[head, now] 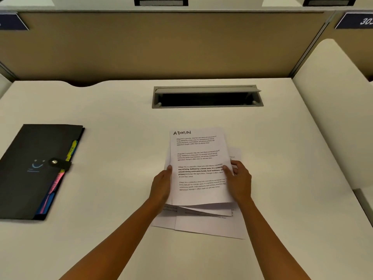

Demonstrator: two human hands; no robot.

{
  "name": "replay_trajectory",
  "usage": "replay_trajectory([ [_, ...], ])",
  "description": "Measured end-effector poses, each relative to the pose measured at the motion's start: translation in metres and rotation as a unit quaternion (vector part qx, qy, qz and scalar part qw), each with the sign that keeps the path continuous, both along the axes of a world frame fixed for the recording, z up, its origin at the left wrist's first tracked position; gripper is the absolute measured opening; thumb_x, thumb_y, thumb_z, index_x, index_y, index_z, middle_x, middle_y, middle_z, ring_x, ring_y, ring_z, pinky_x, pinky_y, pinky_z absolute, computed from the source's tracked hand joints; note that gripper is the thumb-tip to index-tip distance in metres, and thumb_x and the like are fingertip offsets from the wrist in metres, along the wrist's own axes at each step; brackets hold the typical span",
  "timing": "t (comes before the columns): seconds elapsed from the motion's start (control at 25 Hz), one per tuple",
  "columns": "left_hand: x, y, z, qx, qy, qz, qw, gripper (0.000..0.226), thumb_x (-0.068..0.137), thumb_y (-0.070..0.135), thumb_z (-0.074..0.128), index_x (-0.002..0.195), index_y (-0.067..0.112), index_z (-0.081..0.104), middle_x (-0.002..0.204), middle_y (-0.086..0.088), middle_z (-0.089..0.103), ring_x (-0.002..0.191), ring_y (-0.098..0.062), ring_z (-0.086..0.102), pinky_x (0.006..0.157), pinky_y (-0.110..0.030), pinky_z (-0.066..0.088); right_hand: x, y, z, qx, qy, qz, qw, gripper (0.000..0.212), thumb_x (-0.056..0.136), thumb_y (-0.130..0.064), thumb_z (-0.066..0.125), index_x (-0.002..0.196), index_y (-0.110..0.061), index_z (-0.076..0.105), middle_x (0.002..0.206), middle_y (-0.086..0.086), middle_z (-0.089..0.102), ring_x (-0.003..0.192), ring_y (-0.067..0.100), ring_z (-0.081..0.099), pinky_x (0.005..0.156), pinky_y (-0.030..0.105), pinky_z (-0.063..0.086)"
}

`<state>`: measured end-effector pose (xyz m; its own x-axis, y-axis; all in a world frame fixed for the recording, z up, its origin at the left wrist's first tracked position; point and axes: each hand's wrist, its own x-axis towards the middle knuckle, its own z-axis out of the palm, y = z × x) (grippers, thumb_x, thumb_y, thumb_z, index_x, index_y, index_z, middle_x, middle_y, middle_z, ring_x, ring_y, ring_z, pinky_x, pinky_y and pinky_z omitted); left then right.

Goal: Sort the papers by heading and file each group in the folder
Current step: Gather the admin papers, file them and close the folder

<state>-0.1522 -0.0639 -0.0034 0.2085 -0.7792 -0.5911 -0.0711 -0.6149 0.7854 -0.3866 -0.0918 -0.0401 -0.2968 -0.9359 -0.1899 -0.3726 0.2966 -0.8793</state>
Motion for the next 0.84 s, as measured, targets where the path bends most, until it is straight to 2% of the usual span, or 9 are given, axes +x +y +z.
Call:
replay_trajectory([
  [0.12, 0.003, 0.002, -0.005, -0.002, 0.012, -0.022, 1.0, 0.031, 0.094, 0.035, 0.058, 0.122, 0.022, 0.059, 0.114, -0.001, 0.069, 0.093, -0.02, 0.069, 0.079, -0.037, 0.059, 0.017, 0.011, 0.001, -0.003, 0.007, 0.025, 1.0, 0.031, 0.091, -0.03, 0.065, 0.119, -0.015, 0.059, 0.115, 0.003, 0.068, 0.1, 0.017, 0.065, 0.086, 0.029, 0.054],
  [0.2, 0.004, 0.004, -0.008, -0.005, -0.008, -0.031, 0.999, 0.036, 0.093, 0.029, 0.06, 0.128, 0.02, 0.055, 0.121, -0.002, 0.066, 0.098, -0.022, 0.067, 0.086, -0.041, 0.057, 0.026, 0.017, 0.001, -0.008, 0.024, 0.041, 0.999, 0.029, 0.092, -0.032, 0.064, 0.116, -0.017, 0.06, 0.108, 0.001, 0.071, 0.094, 0.015, 0.066, 0.084, 0.03, 0.057],
  [0.28, 0.011, 0.007, -0.004, -0.025, -0.034, -0.035, 0.998, 0.036, 0.094, 0.028, 0.059, 0.129, 0.019, 0.055, 0.121, -0.002, 0.065, 0.097, -0.021, 0.066, 0.084, -0.038, 0.055, 0.031, 0.023, 0.004, -0.02, 0.038, 0.021, 0.999, 0.026, 0.092, -0.034, 0.063, 0.113, -0.018, 0.06, 0.097, -0.002, 0.07, 0.086, 0.012, 0.066, 0.082, 0.036, 0.059],
  [0.36, 0.024, 0.008, 0.001, -0.045, -0.042, -0.02, 0.998, 0.035, 0.094, 0.027, 0.059, 0.128, 0.019, 0.056, 0.118, -0.001, 0.066, 0.093, -0.019, 0.065, 0.08, -0.035, 0.054, 0.03, 0.024, 0.006, -0.04, 0.086, -0.031, 0.995, 0.03, 0.089, -0.031, 0.067, 0.114, -0.017, 0.059, 0.103, 0.0, 0.065, 0.094, 0.016, 0.06, 0.087, 0.039, 0.055],
  [0.44, 0.045, 0.012, 0.006, -0.058, -0.047, 0.01, 0.997, 0.034, 0.094, 0.025, 0.06, 0.126, 0.018, 0.057, 0.115, -0.002, 0.067, 0.091, -0.019, 0.065, 0.079, -0.034, 0.054, 0.025, 0.026, 0.007, -0.009, 0.17, -0.065, 0.983, 0.046, 0.082, -0.031, 0.074, 0.121, -0.016, 0.053, 0.118, 0.005, 0.058, 0.109, 0.026, 0.052, 0.092, 0.041, 0.047],
  [0.6, 0.093, 0.021, 0.018, -0.074, -0.031, 0.064, 0.995, 0.032, 0.092, 0.022, 0.063, 0.123, 0.015, 0.058, 0.111, -0.004, 0.067, 0.088, -0.021, 0.065, 0.078, -0.038, 0.053, 0.032, 0.029, 0.014, 0.094, 0.199, -0.057, 0.974, 0.079, 0.069, -0.044, 0.082, 0.132, -0.017, 0.041, 0.131, 0.009, 0.044, 0.122, 0.031, 0.041, 0.097, 0.046, 0.039],
  [0.72, 0.128, 0.025, 0.023, -0.081, -0.012, 0.102, 0.991, 0.029, 0.091, 0.02, 0.064, 0.119, 0.018, 0.059, 0.111, -0.005, 0.066, 0.089, -0.023, 0.065, 0.078, -0.039, 0.052, 0.042, 0.031, 0.019, 0.195, 0.265, -0.071, 0.942, 0.111, 0.056, -0.06, 0.083, 0.141, -0.018, 0.026, 0.141, 0.01, 0.029, 0.127, 0.033, 0.033, 0.099, 0.05, 0.035],
  [0.84, 0.152, 0.027, 0.022, -0.077, -0.006, 0.12, 0.99, 0.03, 0.091, 0.016, 0.064, 0.12, 0.015, 0.061, 0.114, -0.008, 0.067, 0.093, -0.025, 0.065, 0.082, -0.04, 0.051, 0.032, 0.027, 0.02, 0.215, 0.229, -0.12, 0.942, 0.122, 0.048, -0.054, 0.09, 0.142, -0.02, 0.021, 0.145, 0.012, 0.023, 0.13, 0.035, 0.03, 0.101, 0.055, 0.034],
])
